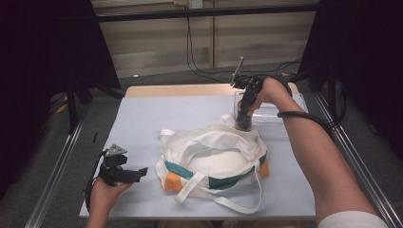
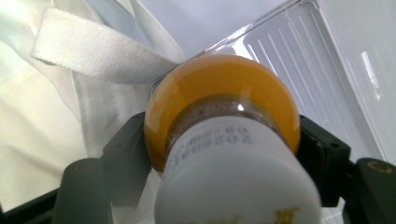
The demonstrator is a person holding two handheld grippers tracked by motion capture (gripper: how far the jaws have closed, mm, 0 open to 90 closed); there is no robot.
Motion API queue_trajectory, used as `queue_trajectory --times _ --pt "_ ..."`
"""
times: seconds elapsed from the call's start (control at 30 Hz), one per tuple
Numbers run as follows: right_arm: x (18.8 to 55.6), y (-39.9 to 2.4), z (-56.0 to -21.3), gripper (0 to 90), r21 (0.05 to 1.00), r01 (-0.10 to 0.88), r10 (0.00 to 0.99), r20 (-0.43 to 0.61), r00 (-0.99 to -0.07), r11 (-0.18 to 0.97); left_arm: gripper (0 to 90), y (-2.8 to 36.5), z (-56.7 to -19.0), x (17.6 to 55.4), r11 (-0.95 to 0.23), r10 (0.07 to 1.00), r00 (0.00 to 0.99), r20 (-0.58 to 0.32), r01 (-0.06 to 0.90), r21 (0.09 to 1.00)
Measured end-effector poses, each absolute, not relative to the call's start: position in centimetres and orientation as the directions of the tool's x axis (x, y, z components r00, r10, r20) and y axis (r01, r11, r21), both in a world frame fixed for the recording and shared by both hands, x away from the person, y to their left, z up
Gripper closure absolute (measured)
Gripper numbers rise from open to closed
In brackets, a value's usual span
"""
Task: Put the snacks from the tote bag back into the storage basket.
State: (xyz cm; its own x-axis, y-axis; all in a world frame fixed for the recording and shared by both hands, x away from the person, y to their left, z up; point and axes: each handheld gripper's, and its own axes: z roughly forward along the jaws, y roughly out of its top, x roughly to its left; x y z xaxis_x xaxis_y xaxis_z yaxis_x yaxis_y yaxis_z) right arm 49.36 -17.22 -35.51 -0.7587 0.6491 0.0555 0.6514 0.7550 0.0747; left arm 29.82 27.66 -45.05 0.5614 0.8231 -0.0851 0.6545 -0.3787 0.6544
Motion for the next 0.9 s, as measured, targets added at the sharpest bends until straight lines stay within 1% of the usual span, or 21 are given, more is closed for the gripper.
queue_trajectory --times 0.07,0.27,0.37,0.43,0.7,0.9 --pt "49.3 -17.3 -35.5 26.0 0.068 0.670 0.667 0.061 -0.743 0.740 5.6 27.6 -45.0 29.8 -0.380 0.822 0.563 -0.083 0.653 0.655" --pt "49.2 -17.7 -35.4 22.6 0.068 0.682 0.680 0.049 -0.731 0.728 5.6 27.6 -45.1 29.7 -0.356 0.830 0.549 -0.099 0.657 0.665" --pt "49.2 -17.7 -35.4 18.1 0.061 0.698 0.697 0.041 -0.716 0.714 5.6 27.6 -45.1 29.7 -0.357 0.831 0.549 -0.096 0.657 0.664" --pt "49.1 -17.8 -35.4 18.1 0.062 0.703 0.702 0.038 -0.711 0.709 5.6 27.6 -45.1 29.7 -0.357 0.831 0.548 -0.096 0.657 0.664" --pt "48.8 -18.3 -35.1 13.6 0.065 0.719 0.719 0.022 -0.694 0.692 5.6 27.5 -45.1 29.7 -0.352 0.831 0.548 -0.100 0.656 0.667" --pt "48.1 -18.6 -35.0 12.6 0.064 0.723 0.724 0.013 -0.689 0.687 5.6 27.5 -45.0 29.8 -0.375 0.824 0.560 -0.087 0.654 0.657"
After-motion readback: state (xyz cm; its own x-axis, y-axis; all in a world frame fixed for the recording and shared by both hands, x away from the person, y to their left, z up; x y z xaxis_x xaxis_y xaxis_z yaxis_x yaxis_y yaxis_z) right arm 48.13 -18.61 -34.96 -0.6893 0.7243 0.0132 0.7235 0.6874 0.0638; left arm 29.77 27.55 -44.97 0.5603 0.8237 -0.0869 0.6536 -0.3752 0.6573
